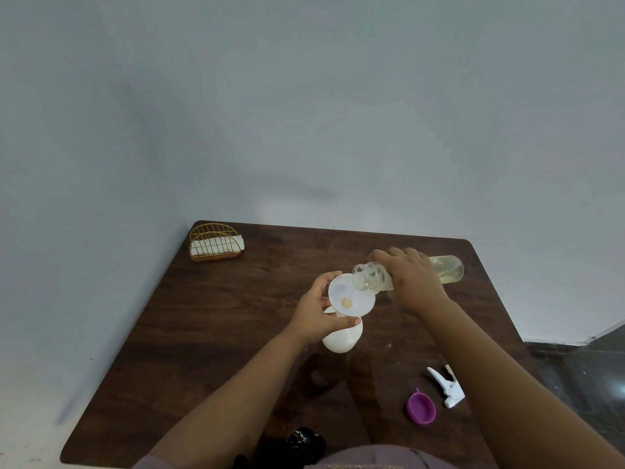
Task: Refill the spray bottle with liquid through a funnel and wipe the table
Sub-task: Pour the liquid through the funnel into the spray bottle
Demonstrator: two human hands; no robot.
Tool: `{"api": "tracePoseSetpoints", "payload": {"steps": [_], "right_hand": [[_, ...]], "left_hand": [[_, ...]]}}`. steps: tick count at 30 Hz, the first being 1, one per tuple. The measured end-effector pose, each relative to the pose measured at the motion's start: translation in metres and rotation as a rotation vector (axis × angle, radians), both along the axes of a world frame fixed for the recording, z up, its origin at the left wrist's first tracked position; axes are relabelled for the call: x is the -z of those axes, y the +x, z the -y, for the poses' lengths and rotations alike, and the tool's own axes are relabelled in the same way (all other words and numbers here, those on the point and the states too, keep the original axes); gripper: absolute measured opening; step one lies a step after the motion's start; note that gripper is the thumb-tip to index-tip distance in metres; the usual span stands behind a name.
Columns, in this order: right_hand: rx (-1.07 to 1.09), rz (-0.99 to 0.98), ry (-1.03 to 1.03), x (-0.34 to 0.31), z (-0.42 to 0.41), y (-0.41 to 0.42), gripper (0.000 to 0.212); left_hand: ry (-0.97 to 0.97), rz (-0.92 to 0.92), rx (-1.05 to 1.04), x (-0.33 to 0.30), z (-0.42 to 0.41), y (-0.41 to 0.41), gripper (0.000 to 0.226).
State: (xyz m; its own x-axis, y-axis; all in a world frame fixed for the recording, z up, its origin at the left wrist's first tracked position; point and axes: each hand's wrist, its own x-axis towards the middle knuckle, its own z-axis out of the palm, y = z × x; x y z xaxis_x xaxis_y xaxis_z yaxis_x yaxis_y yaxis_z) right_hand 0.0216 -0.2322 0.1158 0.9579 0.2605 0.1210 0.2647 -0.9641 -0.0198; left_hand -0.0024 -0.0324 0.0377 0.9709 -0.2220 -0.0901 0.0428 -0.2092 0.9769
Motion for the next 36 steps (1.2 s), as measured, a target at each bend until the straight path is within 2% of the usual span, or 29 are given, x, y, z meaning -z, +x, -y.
{"api": "tracePoseSetpoints", "payload": {"steps": [36], "right_hand": [[0.003, 0.002, 0.032, 0.0010, -0.0038, -0.0008, 0.051]], "left_hand": [[0.010, -0.014, 0.007, 0.0014, -0.0011, 0.0016, 0.085]]}}
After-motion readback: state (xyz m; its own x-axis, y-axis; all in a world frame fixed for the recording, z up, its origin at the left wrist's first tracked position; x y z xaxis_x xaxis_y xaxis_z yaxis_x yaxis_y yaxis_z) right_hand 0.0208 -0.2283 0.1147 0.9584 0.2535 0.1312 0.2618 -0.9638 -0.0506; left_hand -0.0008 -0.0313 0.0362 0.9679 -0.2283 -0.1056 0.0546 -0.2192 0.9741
